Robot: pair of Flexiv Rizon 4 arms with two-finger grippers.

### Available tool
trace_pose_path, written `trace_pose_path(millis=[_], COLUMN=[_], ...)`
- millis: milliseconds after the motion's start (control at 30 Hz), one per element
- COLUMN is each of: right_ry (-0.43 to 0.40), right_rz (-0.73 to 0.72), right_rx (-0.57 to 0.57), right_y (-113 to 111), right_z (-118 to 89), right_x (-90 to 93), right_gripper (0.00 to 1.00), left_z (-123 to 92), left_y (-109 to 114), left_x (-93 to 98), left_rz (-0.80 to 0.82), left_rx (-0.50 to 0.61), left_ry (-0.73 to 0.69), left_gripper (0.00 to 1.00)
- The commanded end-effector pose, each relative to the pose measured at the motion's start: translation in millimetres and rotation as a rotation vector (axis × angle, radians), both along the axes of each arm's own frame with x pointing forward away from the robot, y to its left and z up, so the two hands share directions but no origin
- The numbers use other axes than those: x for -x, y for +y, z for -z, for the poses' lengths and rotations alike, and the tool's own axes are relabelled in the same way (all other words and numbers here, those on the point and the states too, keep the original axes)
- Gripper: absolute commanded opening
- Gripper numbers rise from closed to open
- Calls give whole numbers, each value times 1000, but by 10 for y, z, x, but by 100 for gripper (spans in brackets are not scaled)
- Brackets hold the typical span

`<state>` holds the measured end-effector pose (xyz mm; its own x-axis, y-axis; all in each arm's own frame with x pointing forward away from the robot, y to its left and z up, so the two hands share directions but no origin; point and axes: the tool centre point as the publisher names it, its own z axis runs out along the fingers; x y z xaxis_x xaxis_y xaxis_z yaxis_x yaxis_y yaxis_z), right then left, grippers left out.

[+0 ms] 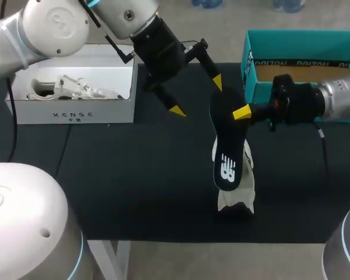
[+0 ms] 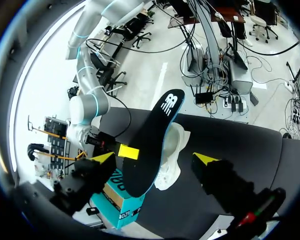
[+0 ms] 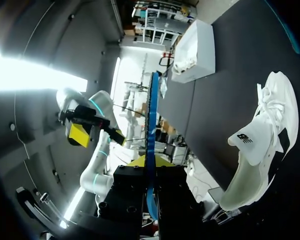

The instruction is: Take the shoe out of the shoebox, open the shoe tongue, remove and reinsert the insole, then place the shoe into the shoebox

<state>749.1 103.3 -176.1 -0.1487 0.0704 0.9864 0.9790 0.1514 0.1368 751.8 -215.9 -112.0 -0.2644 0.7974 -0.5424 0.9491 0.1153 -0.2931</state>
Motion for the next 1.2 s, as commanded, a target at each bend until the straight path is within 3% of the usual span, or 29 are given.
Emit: trace_pose_path(millis=[33, 533, 667, 867, 1200], right_ry=[-6, -4, -4, -4, -4], right_rz=[22, 12, 12, 12, 12], right_rx=[3, -6, -6, -6, -6], right_y=[-33, -43, -43, -43, -43], right_z=[-58, -82, -82, -82, -82], right_x=[107, 106, 106, 106, 106], right_gripper=[0, 0, 0, 0, 0], left_z=[-4, -4, -70, 10, -201], left_y=[-8, -8, -155, -338, -354], left_x=[-7, -7, 26, 10, -106], left_rz=[1, 1, 37, 87, 146], left_rx=[-4, -4, -68, -154, -273], left_ry=[-1, -1, -122, -272, -265], left_gripper=[100, 100, 100, 100, 100])
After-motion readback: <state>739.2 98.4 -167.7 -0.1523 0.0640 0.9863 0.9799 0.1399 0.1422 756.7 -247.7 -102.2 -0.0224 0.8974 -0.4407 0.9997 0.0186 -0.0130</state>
